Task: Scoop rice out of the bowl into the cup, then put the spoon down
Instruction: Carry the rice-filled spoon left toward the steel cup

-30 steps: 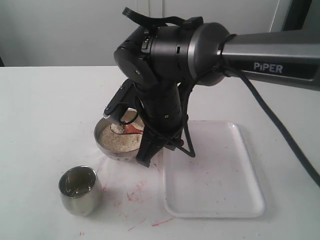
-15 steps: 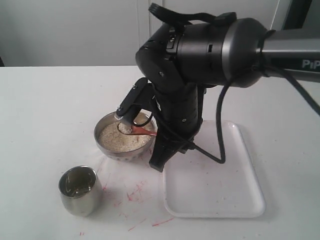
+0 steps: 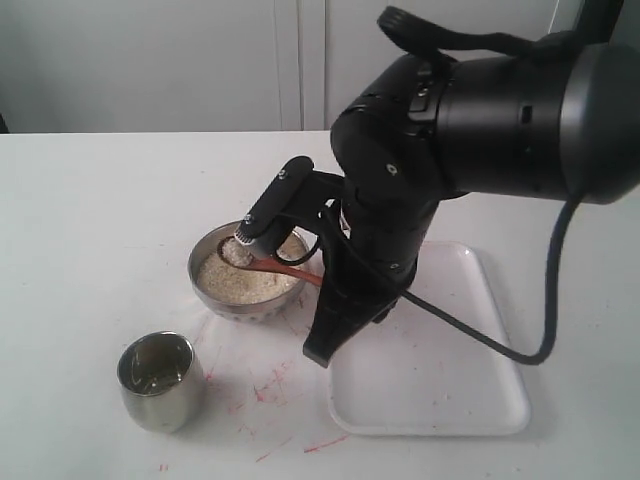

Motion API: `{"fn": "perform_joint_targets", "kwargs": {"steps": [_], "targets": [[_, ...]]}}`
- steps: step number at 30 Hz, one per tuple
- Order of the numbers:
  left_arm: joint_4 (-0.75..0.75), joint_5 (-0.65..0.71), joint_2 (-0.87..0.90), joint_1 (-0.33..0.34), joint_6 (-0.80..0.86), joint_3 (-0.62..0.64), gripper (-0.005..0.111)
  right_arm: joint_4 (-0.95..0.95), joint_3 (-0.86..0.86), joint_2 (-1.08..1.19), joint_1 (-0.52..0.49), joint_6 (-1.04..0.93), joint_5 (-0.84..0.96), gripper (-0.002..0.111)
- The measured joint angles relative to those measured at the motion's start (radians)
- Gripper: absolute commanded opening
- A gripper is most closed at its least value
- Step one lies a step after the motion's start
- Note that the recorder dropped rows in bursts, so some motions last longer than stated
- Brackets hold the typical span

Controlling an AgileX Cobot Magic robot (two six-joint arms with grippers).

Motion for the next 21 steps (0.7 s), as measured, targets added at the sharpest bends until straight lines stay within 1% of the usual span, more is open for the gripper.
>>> {"fn": "perform_joint_targets", "kwargs": {"steps": [4,11,21], "targets": [[0.0,0.0,0.0,0.0,0.0,0.0,0.014,0.054,0.039,-0.031,0.0,-0.06,-0.044,0.0],[0.0,0.0,0.0,0.0,0.0,0.0,0.014,0.177,0.069,-0.071,0.0,-0.167,-0.064,0.0],[0.0,0.0,0.0,0.0,0.0,0.0,0.014,0.175,0.069,-0.077,0.092,-0.224,-0.064,0.0]]}}
